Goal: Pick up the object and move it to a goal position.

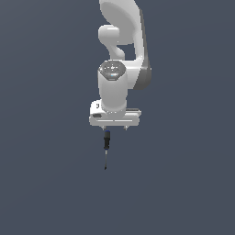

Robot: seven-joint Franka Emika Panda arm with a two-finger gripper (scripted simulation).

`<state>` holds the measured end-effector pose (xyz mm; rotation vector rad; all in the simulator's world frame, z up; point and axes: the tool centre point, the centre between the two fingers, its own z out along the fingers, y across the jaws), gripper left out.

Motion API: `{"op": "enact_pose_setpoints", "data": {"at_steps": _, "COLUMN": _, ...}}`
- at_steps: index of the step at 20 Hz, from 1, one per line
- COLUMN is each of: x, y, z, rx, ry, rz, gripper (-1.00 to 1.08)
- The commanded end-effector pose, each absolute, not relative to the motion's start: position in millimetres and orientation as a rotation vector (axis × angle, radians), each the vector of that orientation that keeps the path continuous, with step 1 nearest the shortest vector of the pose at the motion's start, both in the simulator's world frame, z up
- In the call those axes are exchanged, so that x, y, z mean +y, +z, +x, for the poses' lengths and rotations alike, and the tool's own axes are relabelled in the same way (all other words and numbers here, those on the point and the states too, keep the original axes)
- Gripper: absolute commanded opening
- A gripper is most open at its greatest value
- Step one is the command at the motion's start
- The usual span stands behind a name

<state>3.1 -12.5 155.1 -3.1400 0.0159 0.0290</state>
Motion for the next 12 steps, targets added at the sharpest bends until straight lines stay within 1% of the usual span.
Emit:
{"op": "enact_pose_setpoints", "data": {"at_steps": 1, "x": -18.1, "y": 144.2, "z": 8.7, "rx": 0.012, "ry": 0.026, "rz": -3.140, "gripper": 1.00}}
{"op": "enact_pose_setpoints", "data": {"at_steps": 12, "x": -49.2, "y": 81.4, "z": 34.9, "rx": -0.011, "ry": 0.005, "rz": -3.142, "gripper": 1.00}}
